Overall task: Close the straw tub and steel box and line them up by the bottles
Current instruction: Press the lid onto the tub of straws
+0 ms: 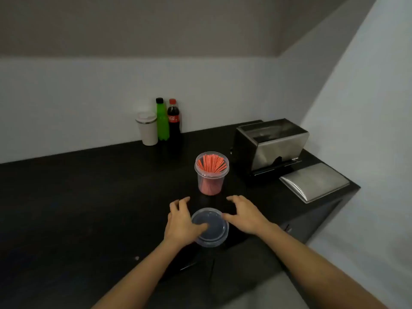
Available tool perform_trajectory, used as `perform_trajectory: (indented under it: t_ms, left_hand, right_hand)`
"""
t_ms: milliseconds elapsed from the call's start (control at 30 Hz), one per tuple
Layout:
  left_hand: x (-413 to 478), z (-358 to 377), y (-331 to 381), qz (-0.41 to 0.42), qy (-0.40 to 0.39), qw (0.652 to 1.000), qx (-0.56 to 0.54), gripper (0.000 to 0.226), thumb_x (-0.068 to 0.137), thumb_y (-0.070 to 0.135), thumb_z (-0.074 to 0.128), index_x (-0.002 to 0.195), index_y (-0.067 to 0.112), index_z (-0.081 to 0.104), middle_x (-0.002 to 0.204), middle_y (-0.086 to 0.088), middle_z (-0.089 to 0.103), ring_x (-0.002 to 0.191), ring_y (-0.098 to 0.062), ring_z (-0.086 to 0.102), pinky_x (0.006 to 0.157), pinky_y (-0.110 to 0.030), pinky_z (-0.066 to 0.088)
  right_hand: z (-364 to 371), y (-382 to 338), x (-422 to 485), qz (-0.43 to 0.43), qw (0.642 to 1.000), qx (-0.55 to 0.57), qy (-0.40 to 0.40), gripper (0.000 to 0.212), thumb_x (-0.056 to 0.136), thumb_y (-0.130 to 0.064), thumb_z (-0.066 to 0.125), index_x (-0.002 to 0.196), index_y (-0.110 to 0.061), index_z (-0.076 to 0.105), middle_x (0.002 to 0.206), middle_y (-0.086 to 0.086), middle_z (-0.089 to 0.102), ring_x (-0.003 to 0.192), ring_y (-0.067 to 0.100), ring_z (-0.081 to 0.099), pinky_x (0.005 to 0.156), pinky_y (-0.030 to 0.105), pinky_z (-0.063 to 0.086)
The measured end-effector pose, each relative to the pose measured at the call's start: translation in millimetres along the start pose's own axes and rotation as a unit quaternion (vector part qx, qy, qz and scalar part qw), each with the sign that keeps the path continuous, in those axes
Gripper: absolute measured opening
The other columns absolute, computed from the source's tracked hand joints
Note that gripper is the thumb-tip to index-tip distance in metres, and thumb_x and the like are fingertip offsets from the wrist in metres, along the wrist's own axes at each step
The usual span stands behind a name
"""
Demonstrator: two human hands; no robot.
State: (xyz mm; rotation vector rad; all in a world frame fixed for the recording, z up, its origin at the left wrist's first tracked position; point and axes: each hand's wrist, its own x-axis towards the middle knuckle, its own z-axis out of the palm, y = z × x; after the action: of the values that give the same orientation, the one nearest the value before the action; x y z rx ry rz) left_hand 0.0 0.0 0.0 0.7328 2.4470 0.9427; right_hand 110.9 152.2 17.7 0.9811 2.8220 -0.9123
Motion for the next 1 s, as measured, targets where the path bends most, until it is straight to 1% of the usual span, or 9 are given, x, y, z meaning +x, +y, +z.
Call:
perform_trajectory:
  t_ms: [167,300,433,600,667,767,833,933,1000]
  left_hand:
    - [5,11,-10,-0.032,-0.030,0.999,0.005,0.094,0.068,0.032,0.080,0.144,0.025,0.024,0.147,-0.007,0.023,0.131,-0.026,0.037,0.096,-0.037,0.044]
    - [5,17,-11,-0.039,-0.036,0.999,-0.004,0.086,0.071,0.029,0.078,0.142,0.019,0.029,0.143,-0.007,0.031,0.129,-0.024,0.040,0.098,-0.035,0.042]
    - [6,19,-8,-0.059,-0.043,0.997,-0.035,0.078,0.076,0.025,0.073,0.141,0.012,0.033,0.140,-0.009,0.039,0.124,-0.022,0.046,0.096,-0.031,0.044]
    - [9,20,-8,-0.089,-0.013,0.994,-0.068,0.073,0.078,0.021,0.072,0.140,0.010,0.036,0.141,-0.011,0.039,0.125,-0.022,0.046,0.098,-0.032,0.044]
    - [10,21,-7,-0.097,-0.008,0.993,-0.073,0.069,0.079,0.020,0.071,0.139,0.010,0.038,0.141,-0.011,0.039,0.124,-0.022,0.048,0.095,-0.030,0.043]
    - [10,20,-6,-0.106,-0.010,0.991,-0.080,0.064,0.081,0.018,0.070,0.137,0.010,0.041,0.136,-0.010,0.045,0.118,-0.022,0.052,0.091,-0.029,0.046]
    - [10,20,-6,-0.105,-0.014,0.990,-0.088,0.059,0.082,0.015,0.068,0.135,0.009,0.044,0.131,-0.009,0.053,0.112,-0.020,0.057,0.084,-0.027,0.049]
    - [10,18,-6,-0.108,-0.019,0.988,-0.105,0.054,0.083,0.012,0.067,0.133,0.010,0.047,0.125,-0.008,0.059,0.105,-0.017,0.060,0.075,-0.022,0.048]
    - [9,17,-8,-0.103,-0.022,0.988,-0.110,0.052,0.083,0.011,0.067,0.132,0.010,0.048,0.123,-0.008,0.060,0.099,-0.015,0.059,0.074,-0.022,0.048]
  right_hand:
    - [22,11,3,0.038,0.999,0.011,-0.025,0.064,0.082,-0.036,0.066,0.137,-0.017,0.040,0.136,0.006,0.045,0.123,0.019,0.046,0.097,0.031,0.043]
    - [30,15,4,0.062,0.995,0.076,-0.017,0.061,0.082,-0.033,0.066,0.135,-0.014,0.043,0.127,0.006,0.050,0.107,0.013,0.053,0.082,0.022,0.044]
    - [36,15,6,0.100,0.979,0.179,-0.023,0.059,0.083,-0.028,0.065,0.135,-0.010,0.044,0.091,-0.006,0.060,0.081,0.002,0.055,0.064,0.013,0.038]
    - [43,18,12,0.162,0.944,0.288,-0.021,0.055,0.083,-0.021,0.065,0.134,-0.009,0.047,0.129,0.009,0.056,0.113,0.020,0.055,0.097,0.031,0.045]
    - [45,18,13,0.168,0.937,0.307,-0.016,0.053,0.084,-0.018,0.063,0.134,-0.008,0.047,0.135,0.010,0.053,0.120,0.022,0.052,0.101,0.031,0.042]
    - [48,17,15,0.165,0.935,0.313,-0.002,0.048,0.087,-0.016,0.058,0.134,-0.007,0.047,0.138,0.009,0.051,0.126,0.022,0.047,0.096,0.027,0.037]
    - [48,16,16,0.169,0.932,0.321,0.003,0.045,0.089,-0.015,0.057,0.132,-0.007,0.049,0.137,0.008,0.052,0.122,0.019,0.049,0.094,0.027,0.038]
    - [48,17,17,0.166,0.927,0.335,0.008,0.034,0.089,-0.011,0.055,0.123,-0.008,0.057,0.125,0.007,0.060,0.091,0.006,0.053,0.082,0.021,0.040]
    - [49,19,17,0.160,0.926,0.341,0.009,0.032,0.089,-0.008,0.055,0.121,-0.009,0.059,0.120,0.005,0.063,0.082,0.002,0.051,0.074,0.015,0.040]
